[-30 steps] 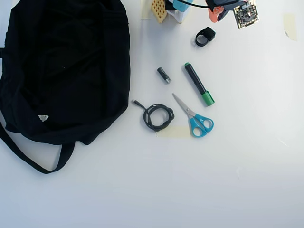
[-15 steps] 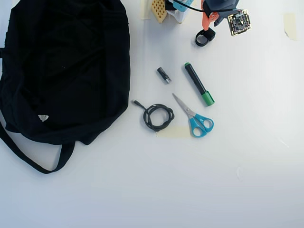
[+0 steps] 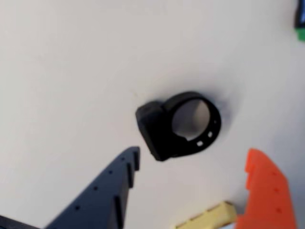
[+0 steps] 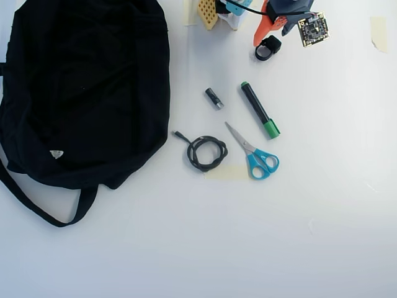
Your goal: Put the bike light into the black bag
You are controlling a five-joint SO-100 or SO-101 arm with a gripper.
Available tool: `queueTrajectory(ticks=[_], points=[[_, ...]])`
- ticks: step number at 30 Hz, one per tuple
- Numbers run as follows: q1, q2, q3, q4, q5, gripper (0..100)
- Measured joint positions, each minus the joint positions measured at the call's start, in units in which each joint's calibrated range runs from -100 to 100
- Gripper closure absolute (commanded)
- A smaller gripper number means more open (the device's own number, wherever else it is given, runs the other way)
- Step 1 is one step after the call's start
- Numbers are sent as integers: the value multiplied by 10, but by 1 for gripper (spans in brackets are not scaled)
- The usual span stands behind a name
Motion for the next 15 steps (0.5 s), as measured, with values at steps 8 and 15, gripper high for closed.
queueTrajectory(ticks=[8, 15], points=[[0, 1, 2, -7, 0, 71], [0, 1, 2, -7, 0, 71]])
